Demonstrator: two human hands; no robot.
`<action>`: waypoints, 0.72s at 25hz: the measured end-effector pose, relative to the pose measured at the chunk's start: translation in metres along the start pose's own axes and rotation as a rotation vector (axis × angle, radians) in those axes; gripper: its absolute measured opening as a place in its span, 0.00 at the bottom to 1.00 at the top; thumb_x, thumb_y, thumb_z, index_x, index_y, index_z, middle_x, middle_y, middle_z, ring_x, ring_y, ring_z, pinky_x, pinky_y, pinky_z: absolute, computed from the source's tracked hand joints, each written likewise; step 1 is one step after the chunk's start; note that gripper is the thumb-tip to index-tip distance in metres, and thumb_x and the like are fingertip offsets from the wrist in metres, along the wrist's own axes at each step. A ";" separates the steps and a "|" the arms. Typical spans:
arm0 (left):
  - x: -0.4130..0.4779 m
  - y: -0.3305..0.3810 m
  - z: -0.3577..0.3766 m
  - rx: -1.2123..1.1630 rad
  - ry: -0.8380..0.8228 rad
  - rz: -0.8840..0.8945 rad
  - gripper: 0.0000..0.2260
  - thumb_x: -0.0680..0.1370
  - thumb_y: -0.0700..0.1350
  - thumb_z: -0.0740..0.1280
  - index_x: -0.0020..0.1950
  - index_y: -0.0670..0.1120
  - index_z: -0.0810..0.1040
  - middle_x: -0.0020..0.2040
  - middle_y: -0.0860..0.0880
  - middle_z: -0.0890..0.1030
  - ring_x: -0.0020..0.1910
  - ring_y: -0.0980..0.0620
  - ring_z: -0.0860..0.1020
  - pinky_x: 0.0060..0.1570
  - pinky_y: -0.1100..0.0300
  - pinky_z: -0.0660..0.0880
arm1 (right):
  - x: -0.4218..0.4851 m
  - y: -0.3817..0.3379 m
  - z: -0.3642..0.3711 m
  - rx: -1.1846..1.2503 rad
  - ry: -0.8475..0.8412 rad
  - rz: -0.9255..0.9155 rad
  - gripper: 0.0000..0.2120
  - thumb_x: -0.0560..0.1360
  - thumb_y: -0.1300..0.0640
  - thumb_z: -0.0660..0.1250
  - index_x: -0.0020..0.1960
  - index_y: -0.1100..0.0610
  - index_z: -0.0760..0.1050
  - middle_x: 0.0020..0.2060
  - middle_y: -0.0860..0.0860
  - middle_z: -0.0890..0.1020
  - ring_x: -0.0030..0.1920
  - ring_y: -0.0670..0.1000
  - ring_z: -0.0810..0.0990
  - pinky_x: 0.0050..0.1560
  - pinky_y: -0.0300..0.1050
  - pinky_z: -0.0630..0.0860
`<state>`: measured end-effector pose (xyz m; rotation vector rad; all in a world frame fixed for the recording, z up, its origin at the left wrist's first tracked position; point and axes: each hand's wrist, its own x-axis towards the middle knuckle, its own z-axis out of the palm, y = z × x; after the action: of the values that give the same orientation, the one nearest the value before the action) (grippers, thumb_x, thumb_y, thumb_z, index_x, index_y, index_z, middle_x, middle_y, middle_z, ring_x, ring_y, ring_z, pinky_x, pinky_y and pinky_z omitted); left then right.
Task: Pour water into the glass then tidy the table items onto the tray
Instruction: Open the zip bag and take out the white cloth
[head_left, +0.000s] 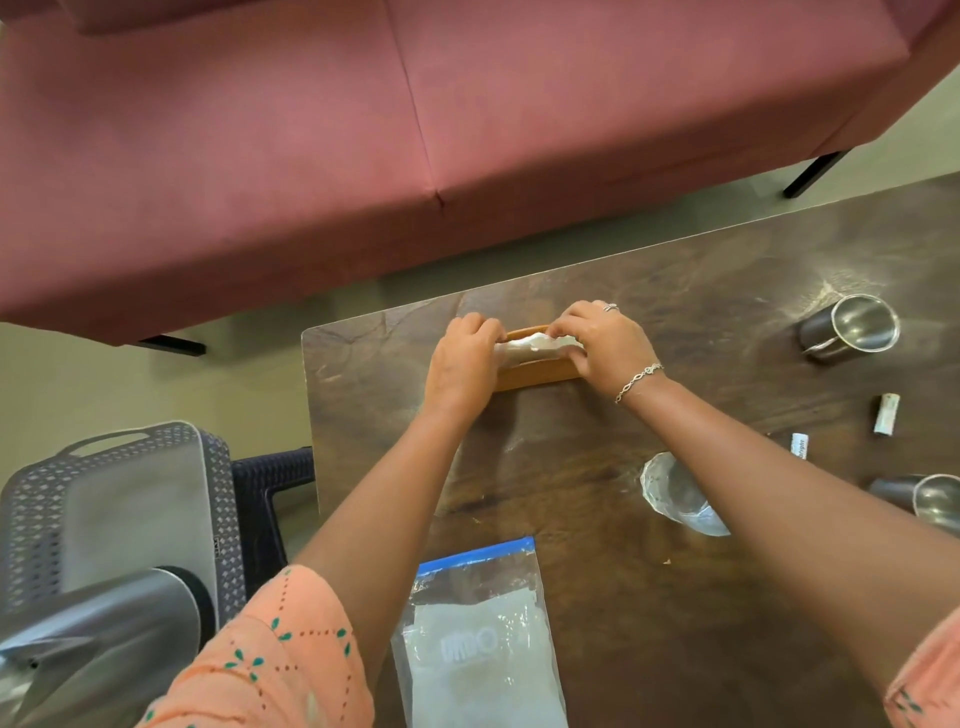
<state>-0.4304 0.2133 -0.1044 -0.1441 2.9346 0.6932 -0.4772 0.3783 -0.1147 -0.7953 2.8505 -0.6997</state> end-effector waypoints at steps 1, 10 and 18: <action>-0.001 -0.001 0.000 -0.021 -0.001 -0.012 0.11 0.76 0.43 0.66 0.57 0.42 0.76 0.57 0.45 0.76 0.57 0.47 0.71 0.51 0.62 0.67 | -0.001 0.001 -0.001 0.004 -0.030 0.026 0.11 0.67 0.68 0.70 0.48 0.60 0.80 0.46 0.57 0.81 0.46 0.61 0.77 0.41 0.53 0.78; 0.008 -0.013 0.012 0.070 -0.204 0.019 0.31 0.70 0.48 0.72 0.70 0.46 0.64 0.68 0.48 0.70 0.70 0.50 0.65 0.74 0.50 0.45 | 0.007 0.000 0.005 -0.144 -0.417 0.024 0.40 0.68 0.54 0.73 0.73 0.61 0.55 0.72 0.57 0.61 0.73 0.55 0.58 0.72 0.49 0.57; -0.040 -0.004 0.012 -0.057 -0.128 -0.033 0.19 0.72 0.43 0.69 0.63 0.45 0.71 0.60 0.48 0.75 0.59 0.49 0.71 0.59 0.58 0.66 | -0.023 -0.023 0.001 -0.107 -0.347 0.078 0.19 0.70 0.63 0.64 0.61 0.56 0.70 0.59 0.54 0.75 0.59 0.58 0.73 0.55 0.54 0.73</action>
<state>-0.3888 0.2172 -0.1110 -0.1474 2.7858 0.7517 -0.4462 0.3726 -0.1053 -0.7326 2.6020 -0.3591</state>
